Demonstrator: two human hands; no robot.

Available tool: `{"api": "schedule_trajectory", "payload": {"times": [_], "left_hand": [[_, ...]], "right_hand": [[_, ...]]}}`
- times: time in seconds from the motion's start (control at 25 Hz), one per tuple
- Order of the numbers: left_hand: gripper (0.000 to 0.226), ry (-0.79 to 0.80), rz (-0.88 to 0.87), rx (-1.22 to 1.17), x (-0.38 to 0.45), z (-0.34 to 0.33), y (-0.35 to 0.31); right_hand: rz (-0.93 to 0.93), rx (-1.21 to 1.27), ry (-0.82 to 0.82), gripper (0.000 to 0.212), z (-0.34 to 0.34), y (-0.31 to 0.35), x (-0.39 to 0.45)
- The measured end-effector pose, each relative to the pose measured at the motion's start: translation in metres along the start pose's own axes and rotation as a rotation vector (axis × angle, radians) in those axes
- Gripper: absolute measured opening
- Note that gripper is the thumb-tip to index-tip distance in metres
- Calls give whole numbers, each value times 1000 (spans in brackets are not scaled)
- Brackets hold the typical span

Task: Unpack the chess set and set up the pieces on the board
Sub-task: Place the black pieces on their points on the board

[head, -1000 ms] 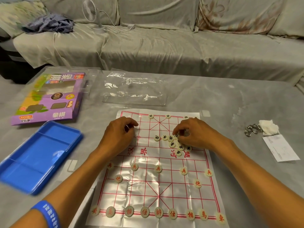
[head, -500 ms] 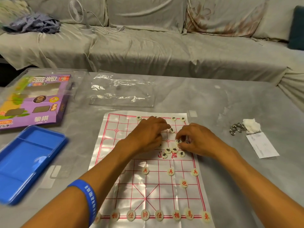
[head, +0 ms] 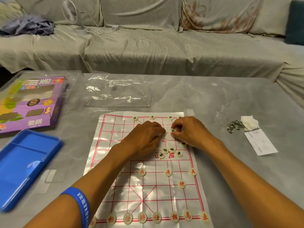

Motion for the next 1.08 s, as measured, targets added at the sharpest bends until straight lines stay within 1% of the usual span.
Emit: {"api": "schedule_trajectory", "payload": {"times": [0.16, 0.32, 0.44, 0.56, 0.68, 0.76, 0.84, 0.92, 1.0, 1.08], "left_hand": [[35, -32, 117, -139, -2, 4, 1], [35, -10, 136, -152, -2, 5, 0], [35, -5, 149, -155, -3, 4, 1], [35, -3, 162, -176, -3, 5, 0], [36, 0, 182, -207, -4, 4, 2], [37, 0, 190, -213, -5, 3, 3], [39, -5, 201, -230, -4, 4, 3], [40, 2, 218, -255, -4, 4, 4], [41, 10, 236, -270, -6, 4, 5], [42, 6, 256, -290, -8, 5, 7]], "right_hand": [[4, 26, 6, 27, 2, -1, -3], [-2, 58, 39, 35, 1, -1, -3], [-10, 26, -19, 29, -1, -2, -1], [1, 31, 14, 24, -3, -4, -2], [-16, 66, 30, 32, 0, -10, -2], [-41, 77, 4, 36, 0, -13, -3], [-30, 33, -18, 31, -2, -13, -2], [-3, 23, 4, 26, -3, -12, -2], [9, 48, 37, 29, -2, -11, -3], [-9, 83, 23, 34, 5, -13, -7]]}}
Point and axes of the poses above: each hand's wrist, its own x-axis towards the middle knuckle, its own z-axis out of the back of the hand, y = z × x, the point moved 5 cm from there along x, towards the middle knuckle, and after that the axes turned 13 degrees about x, right-handed, at the moved point
